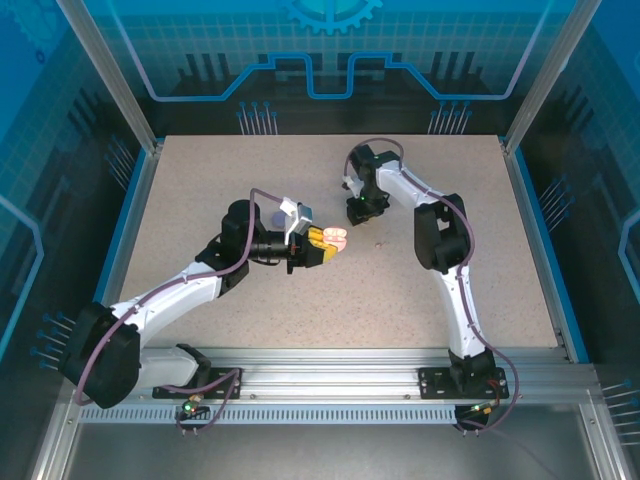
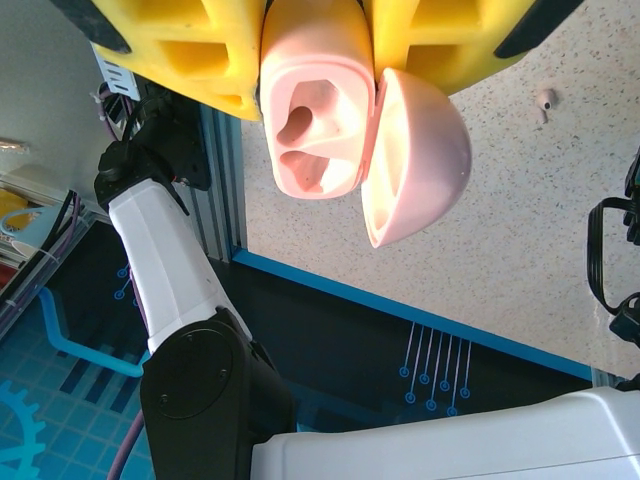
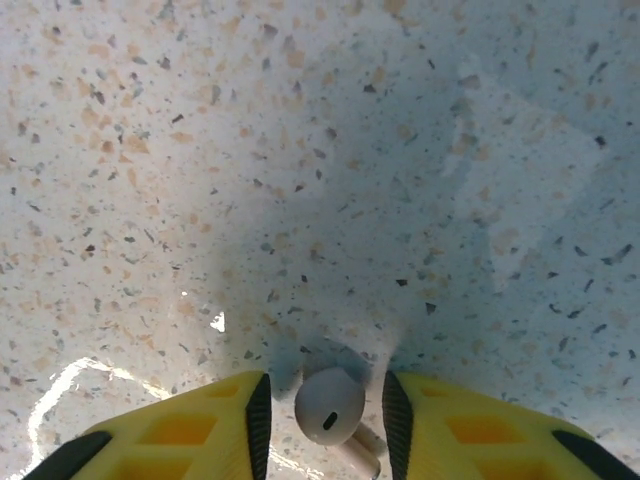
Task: Insert wireless bluetooth earbuds into charging case
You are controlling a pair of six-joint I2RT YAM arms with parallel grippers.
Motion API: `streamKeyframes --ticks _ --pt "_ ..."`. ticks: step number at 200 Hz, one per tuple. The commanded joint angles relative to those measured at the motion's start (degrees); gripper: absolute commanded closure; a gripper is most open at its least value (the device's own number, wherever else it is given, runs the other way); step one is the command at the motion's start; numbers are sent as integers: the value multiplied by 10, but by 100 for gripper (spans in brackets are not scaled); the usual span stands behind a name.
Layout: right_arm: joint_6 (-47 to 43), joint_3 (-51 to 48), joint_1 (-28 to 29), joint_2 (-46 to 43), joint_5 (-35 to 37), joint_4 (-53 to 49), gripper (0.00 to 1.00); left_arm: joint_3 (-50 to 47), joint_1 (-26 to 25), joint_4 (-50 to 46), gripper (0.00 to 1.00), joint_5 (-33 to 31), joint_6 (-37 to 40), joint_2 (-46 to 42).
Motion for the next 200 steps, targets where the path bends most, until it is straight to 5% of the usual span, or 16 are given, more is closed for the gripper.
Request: streamKeyframes --ticks 1,53,119,200 --pt "17 10 8 28 8 -27 66 1 5 -6 92 -1 18 -18" --pt "37 -6 8 5 -17 -17 77 3 5 -10 92 0 21 -15" --pt "83 -61 -2 -82 -92 17 78 7 6 -15 92 1 21 -18" --pt "141 -295 -8 -285 -130 111 78 1 5 -20 92 -4 21 -27"
